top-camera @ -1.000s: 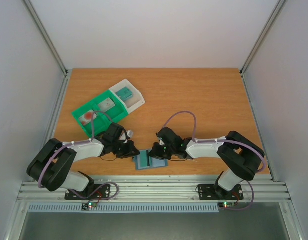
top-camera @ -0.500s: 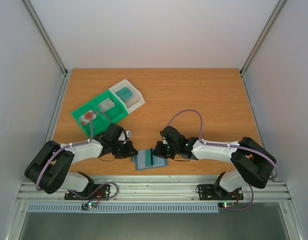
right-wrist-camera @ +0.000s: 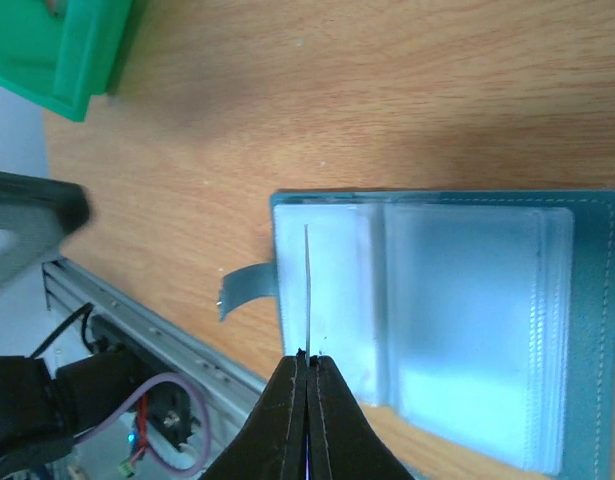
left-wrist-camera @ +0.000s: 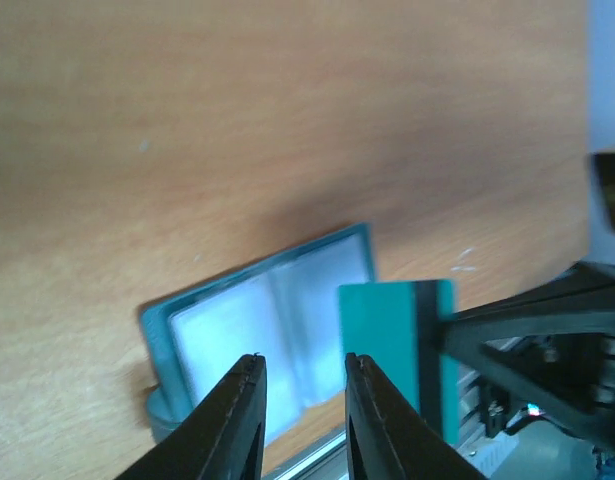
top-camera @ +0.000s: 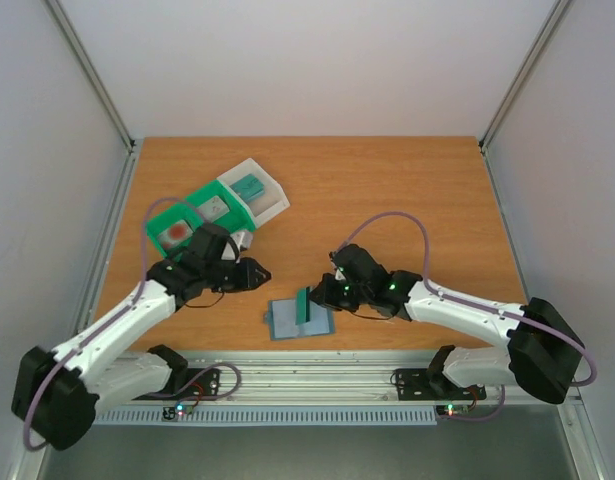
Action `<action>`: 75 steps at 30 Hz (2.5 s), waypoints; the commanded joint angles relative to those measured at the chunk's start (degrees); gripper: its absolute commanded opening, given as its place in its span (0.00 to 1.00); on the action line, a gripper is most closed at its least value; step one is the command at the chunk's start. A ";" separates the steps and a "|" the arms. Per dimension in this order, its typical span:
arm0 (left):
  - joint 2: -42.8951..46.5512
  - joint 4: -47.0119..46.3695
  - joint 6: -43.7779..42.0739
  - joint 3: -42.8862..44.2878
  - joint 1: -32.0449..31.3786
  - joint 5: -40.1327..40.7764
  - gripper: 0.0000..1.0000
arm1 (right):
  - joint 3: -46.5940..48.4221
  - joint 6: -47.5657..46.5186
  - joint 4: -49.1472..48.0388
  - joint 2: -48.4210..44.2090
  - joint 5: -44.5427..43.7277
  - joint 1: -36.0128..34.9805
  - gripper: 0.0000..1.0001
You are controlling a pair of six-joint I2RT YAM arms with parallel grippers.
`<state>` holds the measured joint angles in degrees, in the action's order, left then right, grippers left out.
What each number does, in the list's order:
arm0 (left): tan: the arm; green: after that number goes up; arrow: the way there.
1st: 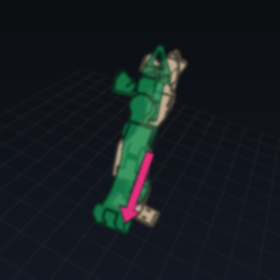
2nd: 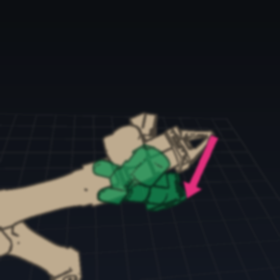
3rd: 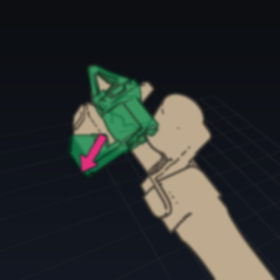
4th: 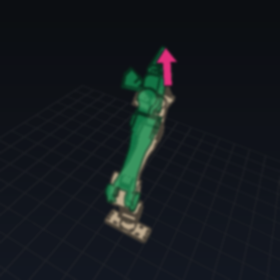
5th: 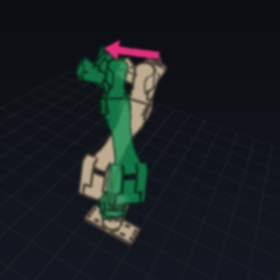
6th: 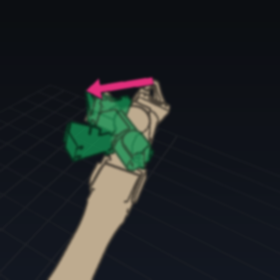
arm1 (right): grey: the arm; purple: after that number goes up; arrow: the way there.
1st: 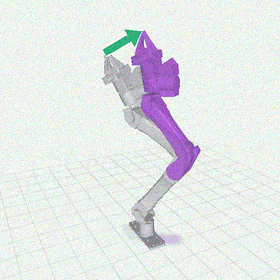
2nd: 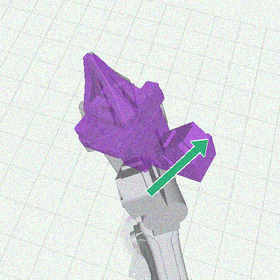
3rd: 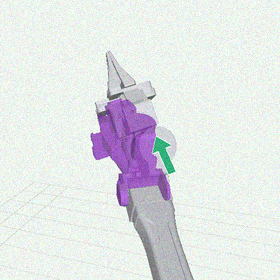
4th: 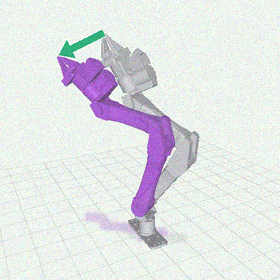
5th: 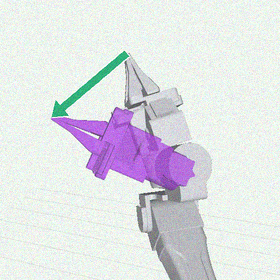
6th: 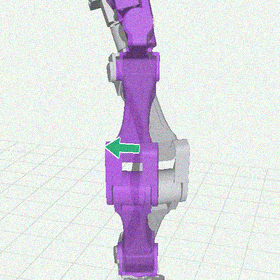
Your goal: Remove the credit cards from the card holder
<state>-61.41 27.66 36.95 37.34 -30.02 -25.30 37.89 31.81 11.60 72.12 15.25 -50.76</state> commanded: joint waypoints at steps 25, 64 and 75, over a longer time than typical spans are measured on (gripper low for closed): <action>35.11 5.13 -34.10 1.63 -0.39 -0.35 0.19 | 35.73 27.93 36.18 5.12 1.51 2.70 0.01; 26.43 -0.67 -45.28 -0.33 -0.48 -4.78 0.18 | 33.24 42.84 19.20 9.75 11.96 3.57 0.01; 26.21 -3.80 -45.40 -0.96 -0.45 -8.18 0.23 | 33.83 42.89 19.70 9.77 12.18 3.57 0.01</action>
<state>-35.24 28.40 -7.79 36.77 -30.24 -31.99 71.20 74.00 31.35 81.95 26.61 -47.51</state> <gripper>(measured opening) 0.267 0.015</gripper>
